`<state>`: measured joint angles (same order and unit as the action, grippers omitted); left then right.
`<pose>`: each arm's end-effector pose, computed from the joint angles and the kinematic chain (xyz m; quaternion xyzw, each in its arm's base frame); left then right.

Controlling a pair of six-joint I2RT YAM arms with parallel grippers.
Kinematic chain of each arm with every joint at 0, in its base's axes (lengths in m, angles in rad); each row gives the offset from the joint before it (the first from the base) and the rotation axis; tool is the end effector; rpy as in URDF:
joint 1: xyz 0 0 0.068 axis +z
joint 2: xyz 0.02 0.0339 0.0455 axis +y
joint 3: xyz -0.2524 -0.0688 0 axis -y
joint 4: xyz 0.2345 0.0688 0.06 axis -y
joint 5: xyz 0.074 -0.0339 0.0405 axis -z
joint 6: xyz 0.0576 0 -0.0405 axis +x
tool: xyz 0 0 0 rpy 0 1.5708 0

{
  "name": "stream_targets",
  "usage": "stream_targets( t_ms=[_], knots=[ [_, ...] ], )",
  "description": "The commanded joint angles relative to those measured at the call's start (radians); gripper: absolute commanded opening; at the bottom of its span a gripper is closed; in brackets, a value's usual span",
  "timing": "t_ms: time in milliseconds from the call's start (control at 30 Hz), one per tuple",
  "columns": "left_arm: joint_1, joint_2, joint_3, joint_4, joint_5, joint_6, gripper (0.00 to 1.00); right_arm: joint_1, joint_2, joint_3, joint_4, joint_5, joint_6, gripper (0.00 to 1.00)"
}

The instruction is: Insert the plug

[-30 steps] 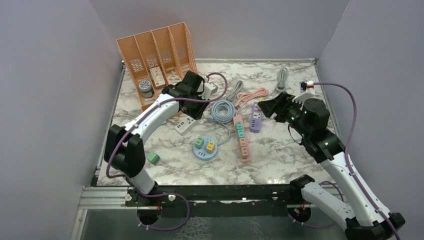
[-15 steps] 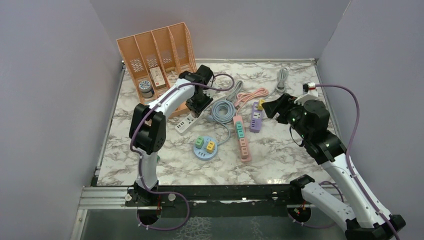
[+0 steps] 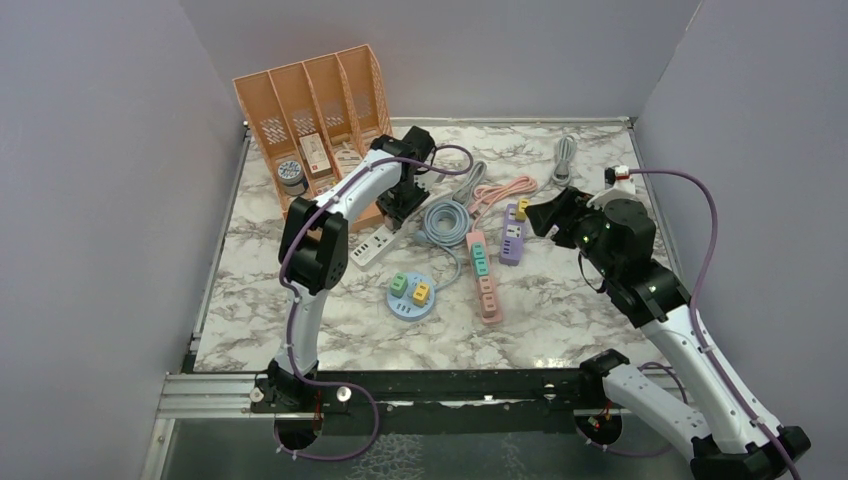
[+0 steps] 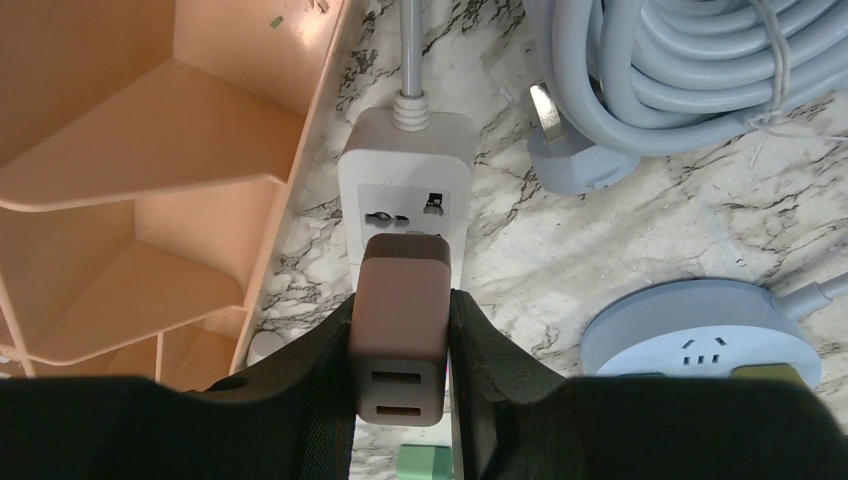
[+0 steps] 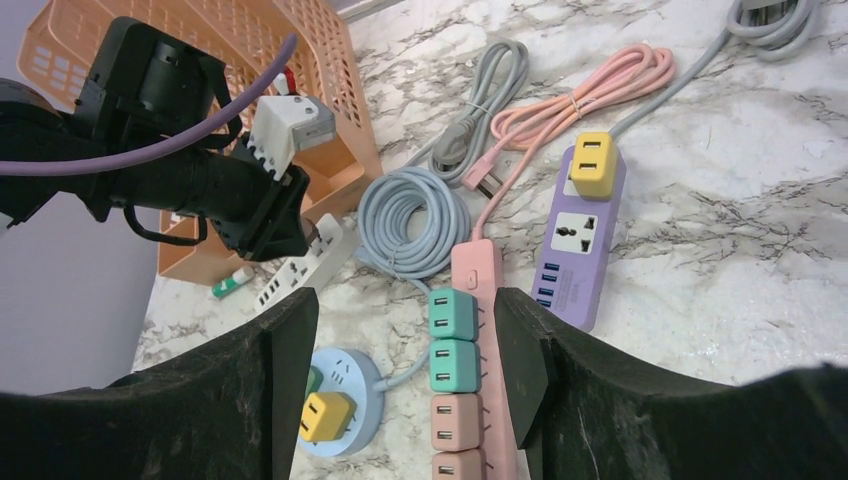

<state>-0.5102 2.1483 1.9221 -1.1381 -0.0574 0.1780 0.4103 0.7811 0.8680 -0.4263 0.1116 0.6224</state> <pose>0.3740 -0.2055 0.2021 0.3326 0.9370 0.0111 0.1063 0.1795 0.0711 0.3276 0.1183 0.8071 0.2451 0.5239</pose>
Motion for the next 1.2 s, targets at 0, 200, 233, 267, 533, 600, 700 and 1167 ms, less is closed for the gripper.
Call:
stream_targets(
  t_ms=[0, 200, 233, 267, 533, 600, 700, 1167],
  knots=[
    [0.002, 0.025, 0.034, -0.042, -0.006, -0.014, 0.0, -0.004, 0.004, -0.007, -0.002, 0.042, -0.018, 0.65],
    [0.002, 0.029, 0.017, -0.057, 0.0, -0.025, 0.0, -0.004, 0.006, -0.012, -0.005, 0.039, -0.015, 0.65],
    [0.002, 0.029, 0.014, -0.055, -0.003, -0.025, 0.0, -0.004, 0.006, -0.015, -0.005, 0.039, -0.015, 0.65],
    [0.002, 0.032, 0.014, -0.055, -0.003, -0.025, 0.0, -0.004, 0.006, -0.015, -0.005, 0.038, -0.015, 0.65],
    [0.001, 0.048, 0.014, -0.029, 0.044, -0.033, 0.0, -0.004, 0.013, -0.022, -0.006, 0.028, -0.013, 0.64],
    [0.001, 0.051, 0.015, -0.02, 0.06, -0.036, 0.0, -0.004, 0.011, -0.023, -0.008, 0.029, -0.013, 0.64],
    [-0.001, 0.057, 0.008, -0.006, 0.063, -0.034, 0.0, -0.005, 0.004, -0.025, -0.01, 0.036, -0.011, 0.64],
    [-0.004, 0.083, -0.044, 0.021, -0.006, -0.026, 0.0, -0.004, -0.002, -0.037, -0.019, 0.048, -0.009, 0.64]
  ],
)
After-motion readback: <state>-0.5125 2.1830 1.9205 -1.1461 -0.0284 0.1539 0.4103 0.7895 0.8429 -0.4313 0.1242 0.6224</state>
